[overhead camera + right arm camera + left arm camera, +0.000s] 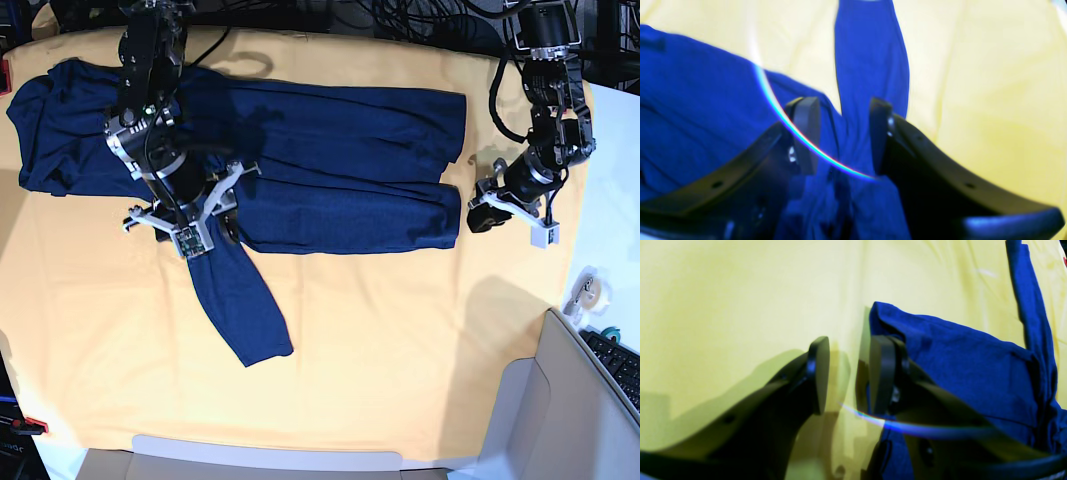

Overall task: Fold the T-shirt properly
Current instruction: 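Drag the held sleeve up over the shirt body with the right gripper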

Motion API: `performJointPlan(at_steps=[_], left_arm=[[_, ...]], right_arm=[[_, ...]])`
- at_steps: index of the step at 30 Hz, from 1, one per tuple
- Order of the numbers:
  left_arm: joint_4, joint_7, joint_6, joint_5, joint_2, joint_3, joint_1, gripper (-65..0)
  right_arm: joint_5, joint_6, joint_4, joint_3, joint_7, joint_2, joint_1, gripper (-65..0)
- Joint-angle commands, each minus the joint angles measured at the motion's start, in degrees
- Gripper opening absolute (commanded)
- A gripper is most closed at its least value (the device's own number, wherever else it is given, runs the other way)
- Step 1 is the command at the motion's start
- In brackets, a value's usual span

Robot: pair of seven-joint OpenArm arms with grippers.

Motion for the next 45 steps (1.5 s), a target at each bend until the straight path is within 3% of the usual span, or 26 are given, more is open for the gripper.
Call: performJointPlan(at_steps=[1, 8, 13, 21, 29, 41, 43, 45], left_arm=[[1.0, -1.0, -0.3, -0.7, -0.7, -0.3, -0.9, -44.8], [1.0, -1.0, -0.3, -0.7, -0.7, -0.3, -1.0, -44.8], [0.9, -1.0, -0.3, -0.7, -0.7, -0.3, -1.0, -44.8], [0.9, -1.0, -0.4, -0.7, -0.7, -0.2, -1.0, -44.8], [0.9, -1.0, -0.4, -0.7, -0.7, -0.2, -1.0, -44.8], [0.9, -1.0, -0.4, -0.7, -0.7, -0.2, -1.1, -44.8], [0.9, -1.0, -0.4, -0.7, -0.7, -0.2, -1.1, -44.8], [0.9, -1.0, -0.4, -0.7, -0.7, -0.2, -1.1, -44.8]], right_arm=[[0.2, -0.4, 0.8, 0.5, 1.5, -0.4, 1.7, -40.5], [0.0, -0.7, -5.5, 4.6, 1.5, -3.3, 10.8, -40.5], [0.0, -0.7, -20.3, 13.1, 1.7, -5.8, 19.0, -40.5], [0.0, -0.7, -42.5, 24.1, 3.9, -5.4, 29.4, -40.6], [0.0, -0.8, -58.9, 24.3, 14.1, -2.5, 33.1, -40.6], [0.1, -0.8, -62.3, 24.0, 14.9, -5.1, 33.1, -40.8], [0.1, -0.8, -62.3, 24.0, 14.9, -5.3, 33.1, -44.3], [0.1, -0.8, -62.3, 24.0, 14.9, -5.6, 33.1, -54.5]])
